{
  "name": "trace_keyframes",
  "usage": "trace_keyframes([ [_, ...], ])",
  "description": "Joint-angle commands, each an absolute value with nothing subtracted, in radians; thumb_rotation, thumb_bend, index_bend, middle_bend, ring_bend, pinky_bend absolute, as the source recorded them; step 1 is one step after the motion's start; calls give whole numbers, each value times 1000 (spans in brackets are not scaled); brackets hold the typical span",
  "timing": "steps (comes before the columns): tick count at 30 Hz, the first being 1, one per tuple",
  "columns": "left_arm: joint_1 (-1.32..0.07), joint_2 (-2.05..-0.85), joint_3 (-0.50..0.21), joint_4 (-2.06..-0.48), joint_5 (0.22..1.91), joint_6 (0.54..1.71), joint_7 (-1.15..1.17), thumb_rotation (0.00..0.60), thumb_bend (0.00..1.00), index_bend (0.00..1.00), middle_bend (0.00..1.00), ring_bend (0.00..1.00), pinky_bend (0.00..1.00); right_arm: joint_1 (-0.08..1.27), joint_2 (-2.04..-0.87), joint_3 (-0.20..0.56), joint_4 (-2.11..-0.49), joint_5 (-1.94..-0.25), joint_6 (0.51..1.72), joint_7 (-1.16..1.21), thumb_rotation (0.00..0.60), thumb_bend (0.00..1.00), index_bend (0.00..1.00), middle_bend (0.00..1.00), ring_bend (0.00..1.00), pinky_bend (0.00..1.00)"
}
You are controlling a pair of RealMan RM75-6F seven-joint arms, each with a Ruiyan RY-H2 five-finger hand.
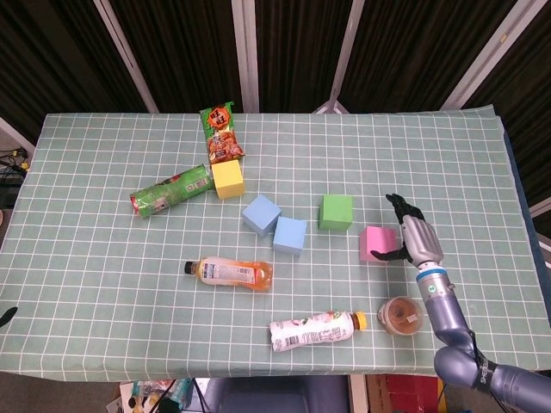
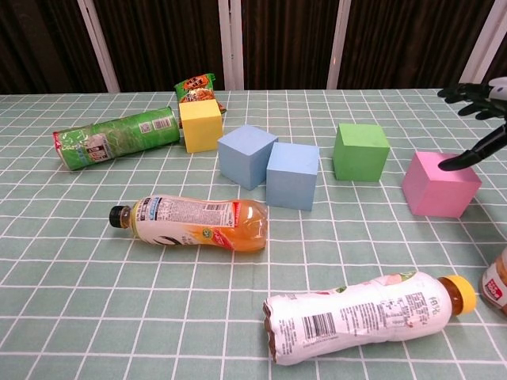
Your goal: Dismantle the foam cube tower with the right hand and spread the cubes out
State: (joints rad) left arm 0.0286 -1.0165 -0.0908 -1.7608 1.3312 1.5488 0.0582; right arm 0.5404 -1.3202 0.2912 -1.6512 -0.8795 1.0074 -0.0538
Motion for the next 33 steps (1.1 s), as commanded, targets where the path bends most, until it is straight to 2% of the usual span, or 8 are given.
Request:
trace_keyframes([
  [1, 28, -1017, -90, -1762, 1331, 1548, 59, 600, 151, 186, 0, 0, 0, 505, -1257, 305, -1756, -941, 1040, -3, 600, 62, 0, 0, 128, 0],
  [9, 30, -1018, -87, -1767, 1335, 1551, 66, 600, 152, 186, 0, 0, 0, 534, -1230, 283, -1899, -993, 1050, -107, 600, 60, 18, 0, 135, 0],
  [13, 31, -1013, -89, -1767, 1332, 1552, 57, 600, 151, 186, 0, 0, 0, 595, -1296, 268, -1931, -943, 1088, -285, 600, 60, 21, 0, 136, 0],
  [16, 33, -1008, -91, -1763, 1333, 1552, 40, 600, 151, 186, 0, 0, 0, 645, -1359, 285, -1943, -867, 1113, -375, 600, 59, 23, 0, 139, 0],
  [21, 38, -993, -96, -1753, 1328, 1551, -10, 600, 151, 186, 0, 0, 0, 733, -1449, 329, -1928, -723, 1155, -495, 600, 59, 38, 5, 141, 0],
  [28, 46, -978, -97, -1742, 1329, 1553, -58, 600, 152, 186, 0, 0, 0, 806, -1541, 365, -1865, -617, 1191, -549, 600, 60, 68, 21, 144, 0],
  [33, 53, -975, -96, -1742, 1331, 1561, -65, 600, 151, 186, 0, 0, 0, 850, -1582, 384, -1819, -568, 1201, -580, 600, 59, 151, 96, 195, 0],
])
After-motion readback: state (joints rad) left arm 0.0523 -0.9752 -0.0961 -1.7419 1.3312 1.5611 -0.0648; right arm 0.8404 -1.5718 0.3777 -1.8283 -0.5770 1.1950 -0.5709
